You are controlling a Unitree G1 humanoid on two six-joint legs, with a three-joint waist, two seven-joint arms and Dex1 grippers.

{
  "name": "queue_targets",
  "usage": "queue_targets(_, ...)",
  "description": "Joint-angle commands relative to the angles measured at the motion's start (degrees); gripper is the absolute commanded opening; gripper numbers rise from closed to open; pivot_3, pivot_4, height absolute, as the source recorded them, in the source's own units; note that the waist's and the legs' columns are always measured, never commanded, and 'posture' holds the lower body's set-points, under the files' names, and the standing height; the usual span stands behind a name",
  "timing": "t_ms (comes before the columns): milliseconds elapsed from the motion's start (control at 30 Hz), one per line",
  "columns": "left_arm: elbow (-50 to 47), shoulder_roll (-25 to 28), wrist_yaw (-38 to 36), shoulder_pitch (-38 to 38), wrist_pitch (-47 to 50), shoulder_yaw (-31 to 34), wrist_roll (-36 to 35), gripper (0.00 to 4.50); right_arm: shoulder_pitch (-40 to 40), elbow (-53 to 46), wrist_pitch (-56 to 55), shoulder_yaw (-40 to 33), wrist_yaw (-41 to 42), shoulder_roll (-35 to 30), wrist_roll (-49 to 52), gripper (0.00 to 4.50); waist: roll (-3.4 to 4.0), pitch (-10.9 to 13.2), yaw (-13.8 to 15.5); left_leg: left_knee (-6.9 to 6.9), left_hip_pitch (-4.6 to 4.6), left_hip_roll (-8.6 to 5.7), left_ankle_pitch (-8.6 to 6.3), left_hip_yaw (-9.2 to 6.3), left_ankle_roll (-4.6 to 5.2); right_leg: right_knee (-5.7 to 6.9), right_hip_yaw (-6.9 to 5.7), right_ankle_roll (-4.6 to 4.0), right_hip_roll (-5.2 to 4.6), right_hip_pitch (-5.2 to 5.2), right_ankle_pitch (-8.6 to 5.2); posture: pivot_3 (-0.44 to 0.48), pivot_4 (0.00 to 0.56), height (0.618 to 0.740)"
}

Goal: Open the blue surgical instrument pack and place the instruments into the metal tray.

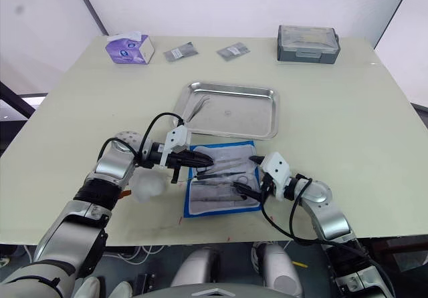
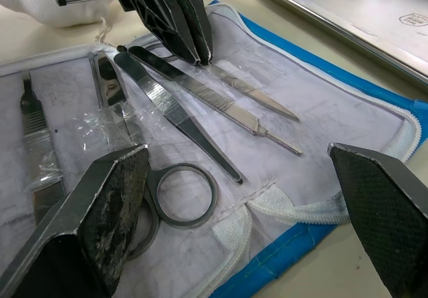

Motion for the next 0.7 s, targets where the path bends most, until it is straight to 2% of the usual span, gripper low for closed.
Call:
queue_targets(33, 0.2, 0.4, -0.7, 0.3, 1.2, -1.5, 1.6, 0.04, 2.5, 6.2, 3.6, 2.4, -1.1, 0.0, -2.4, 4.50, 0.00, 0.0, 0.0, 0.00, 0.00, 0.00, 0.00, 0.00, 0.00, 0.00, 0.00, 0.00, 0.00, 0.00, 0.00, 0.000, 0.150, 0.738)
queue_targets(233, -1.3, -0.4, 1.0, -0.2, 4.2, -1.6, 1.9, 0.04, 2.3, 6.4, 3.6, 2.3, -1.1, 0.0, -2.3, 4.50, 0.00, 0.0, 0.0, 0.00, 0.00, 0.00, 0.00, 0.00, 0.00, 0.00, 0.00, 0.00, 0.00, 0.00, 0.00, 0.000, 0.150, 0.738)
queue_targets(700, -1.4, -0.5, 2.7, 0.4, 2.9, -1.6, 2.8, 0.04, 2.6, 6.0, 3.6, 2.2, -1.3, -0.1, -2.4, 4.50, 0.00, -0.1, 0.0, 0.00, 0.00, 0.00, 0.00, -0.02, 0.00, -0.01, -0.01, 0.00, -0.01, 0.01, 0.00, 0.000, 0.150, 0.738)
